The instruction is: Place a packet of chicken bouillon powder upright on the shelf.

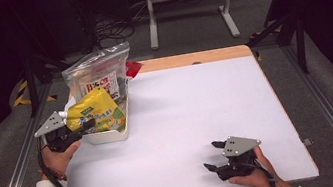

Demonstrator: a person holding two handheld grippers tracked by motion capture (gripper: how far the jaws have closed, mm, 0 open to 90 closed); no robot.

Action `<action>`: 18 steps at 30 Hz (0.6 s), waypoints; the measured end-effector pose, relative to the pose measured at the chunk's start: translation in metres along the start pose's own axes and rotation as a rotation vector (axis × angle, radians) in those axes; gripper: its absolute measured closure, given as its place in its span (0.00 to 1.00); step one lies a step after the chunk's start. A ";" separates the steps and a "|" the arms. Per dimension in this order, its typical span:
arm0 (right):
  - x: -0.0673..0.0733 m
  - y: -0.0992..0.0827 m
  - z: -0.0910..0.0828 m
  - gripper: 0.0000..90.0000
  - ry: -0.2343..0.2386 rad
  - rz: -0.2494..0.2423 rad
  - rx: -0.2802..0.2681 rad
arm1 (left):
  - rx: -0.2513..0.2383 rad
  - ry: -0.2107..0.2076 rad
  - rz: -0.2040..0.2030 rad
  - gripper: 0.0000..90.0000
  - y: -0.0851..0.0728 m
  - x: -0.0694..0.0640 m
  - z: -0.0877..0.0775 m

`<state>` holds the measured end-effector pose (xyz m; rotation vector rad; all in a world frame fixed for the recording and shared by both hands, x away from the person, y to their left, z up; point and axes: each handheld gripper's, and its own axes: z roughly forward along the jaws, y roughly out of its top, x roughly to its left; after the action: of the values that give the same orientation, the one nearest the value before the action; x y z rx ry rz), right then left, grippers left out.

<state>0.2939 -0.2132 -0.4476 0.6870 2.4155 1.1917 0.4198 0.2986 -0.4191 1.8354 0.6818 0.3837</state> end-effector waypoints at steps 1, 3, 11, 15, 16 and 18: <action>0.000 0.000 0.000 0.30 0.000 -0.001 0.001 | 0.001 0.000 -0.002 0.97 0.000 0.000 0.000; 0.000 0.000 0.000 0.30 0.001 -0.004 0.000 | -0.001 0.000 0.001 0.97 -0.001 0.000 0.000; 0.000 0.000 0.000 0.30 0.001 0.000 -0.002 | -0.003 0.014 -0.008 0.96 -0.002 -0.001 0.000; 0.000 0.001 -0.002 0.30 -0.001 -0.004 -0.005 | -0.015 0.050 -0.018 0.93 -0.001 -0.004 0.001; 0.001 0.001 -0.002 0.30 -0.001 -0.006 -0.006 | -0.019 0.056 -0.020 0.93 -0.001 -0.004 0.001; 0.000 0.001 -0.002 0.30 -0.002 -0.006 -0.008 | -0.017 0.063 -0.020 0.91 0.000 -0.005 0.000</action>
<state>0.2927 -0.2142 -0.4457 0.6783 2.4081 1.1969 0.4157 0.2949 -0.4191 1.8056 0.7372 0.4340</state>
